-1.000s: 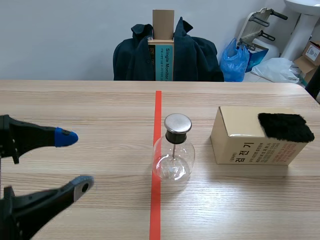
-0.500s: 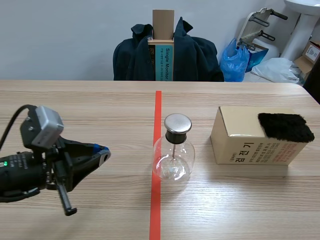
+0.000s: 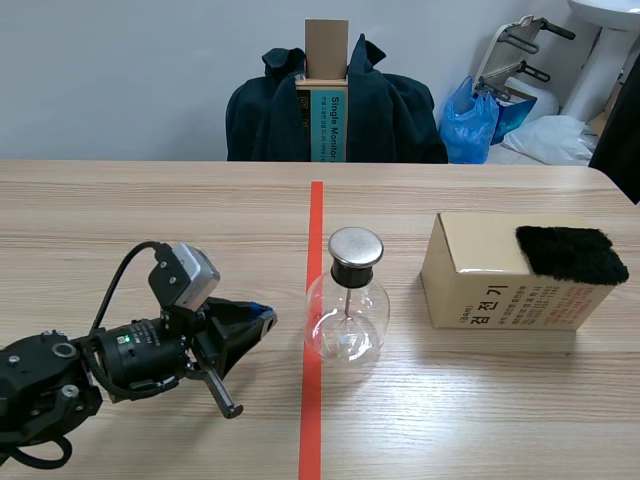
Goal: Do the electroscope experiment.
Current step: 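Bring the plate to the electroscope and point at the metal foil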
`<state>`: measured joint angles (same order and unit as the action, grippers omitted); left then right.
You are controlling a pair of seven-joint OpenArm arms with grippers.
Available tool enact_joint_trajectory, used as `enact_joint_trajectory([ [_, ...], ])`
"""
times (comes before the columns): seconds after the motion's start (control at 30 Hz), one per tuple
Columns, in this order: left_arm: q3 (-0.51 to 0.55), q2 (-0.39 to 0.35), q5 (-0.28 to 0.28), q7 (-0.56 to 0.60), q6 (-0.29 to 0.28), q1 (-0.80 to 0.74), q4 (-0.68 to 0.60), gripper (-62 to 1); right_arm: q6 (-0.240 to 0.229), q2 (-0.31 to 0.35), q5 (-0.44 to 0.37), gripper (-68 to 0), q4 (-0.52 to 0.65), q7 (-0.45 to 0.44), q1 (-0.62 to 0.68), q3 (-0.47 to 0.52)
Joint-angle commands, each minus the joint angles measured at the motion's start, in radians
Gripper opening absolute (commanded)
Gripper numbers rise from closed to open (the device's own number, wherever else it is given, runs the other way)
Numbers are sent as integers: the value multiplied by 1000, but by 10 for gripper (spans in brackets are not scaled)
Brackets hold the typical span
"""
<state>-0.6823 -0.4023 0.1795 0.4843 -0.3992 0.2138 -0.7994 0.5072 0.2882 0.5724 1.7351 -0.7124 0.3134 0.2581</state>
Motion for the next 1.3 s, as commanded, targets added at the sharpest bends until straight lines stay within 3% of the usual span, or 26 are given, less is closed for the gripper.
enact_joint_trajectory([
  [0.0,7,5,10,22,-2,9,-18,-591,4,20,3,-667,32,-13,-14,-36],
  [0.17,7,25,10,24,6,22,8,-591,8,39,69,-667,32,21,-14,-148],
  [0.27,7,25,10,25,10,22,8,-591,27,39,119,-667,33,72,-14,-216],
  [0.67,7,25,8,37,9,22,8,-590,26,76,303,-667,31,244,34,-427],
  [0.8,7,25,-29,54,8,21,8,-590,23,91,355,-667,28,283,34,-483],
  [1.27,7,25,-36,58,8,21,8,-590,23,105,431,-667,-97,289,34,-542],
])
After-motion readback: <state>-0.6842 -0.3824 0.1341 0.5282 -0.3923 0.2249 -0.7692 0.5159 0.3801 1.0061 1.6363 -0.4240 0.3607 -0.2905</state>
